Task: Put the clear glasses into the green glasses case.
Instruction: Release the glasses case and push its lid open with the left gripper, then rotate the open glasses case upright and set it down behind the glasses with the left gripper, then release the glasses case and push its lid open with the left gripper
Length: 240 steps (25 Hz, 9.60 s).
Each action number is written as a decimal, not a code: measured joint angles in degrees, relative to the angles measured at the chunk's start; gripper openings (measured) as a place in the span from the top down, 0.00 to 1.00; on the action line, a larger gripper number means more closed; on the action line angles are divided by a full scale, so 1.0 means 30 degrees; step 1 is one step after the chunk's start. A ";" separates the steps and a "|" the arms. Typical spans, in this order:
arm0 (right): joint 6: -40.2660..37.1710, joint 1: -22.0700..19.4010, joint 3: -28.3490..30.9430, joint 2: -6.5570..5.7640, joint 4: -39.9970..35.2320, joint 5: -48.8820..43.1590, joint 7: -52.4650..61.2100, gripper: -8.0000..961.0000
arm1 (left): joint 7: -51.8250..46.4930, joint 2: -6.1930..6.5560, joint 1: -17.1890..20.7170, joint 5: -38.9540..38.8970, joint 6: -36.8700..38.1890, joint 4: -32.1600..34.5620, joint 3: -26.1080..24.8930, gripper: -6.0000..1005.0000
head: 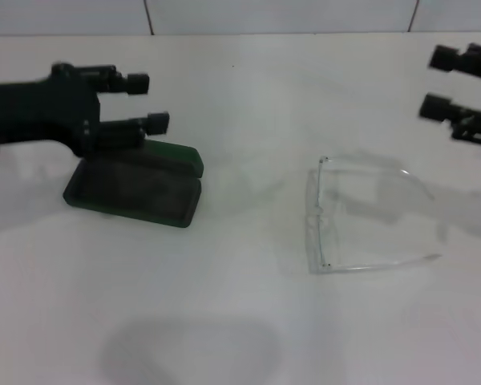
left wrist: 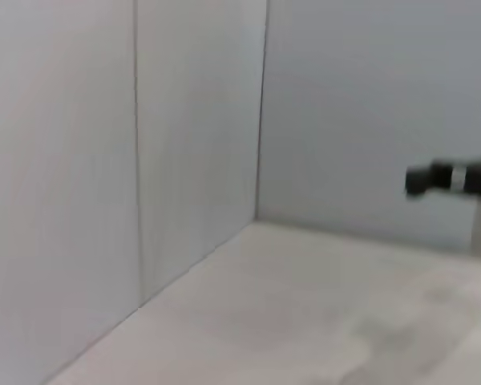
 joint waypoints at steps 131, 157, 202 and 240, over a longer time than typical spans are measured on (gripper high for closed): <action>0.1685 -0.0065 -0.1842 0.0310 -0.8834 -0.7526 1.0814 0.29 | -0.5647 -0.0999 -0.1190 1.8237 -0.5990 0.7413 1.4051 0.51; 0.1922 0.0088 -0.1841 0.0177 -0.8190 -0.7533 1.0556 0.29 | -0.5746 -0.0981 0.1064 1.7493 -0.5811 0.8176 1.4017 0.51; 0.1792 -0.0325 -0.0443 -0.0637 -0.5634 -0.5026 0.9900 0.29 | -0.0783 0.1098 0.3038 1.8897 -0.6629 1.3976 1.9670 0.52; 0.1736 -0.0573 -0.0182 -0.0777 -0.5098 -0.4777 0.9815 0.29 | -0.1220 0.1263 0.0928 1.8901 -0.8072 1.0485 2.0731 0.56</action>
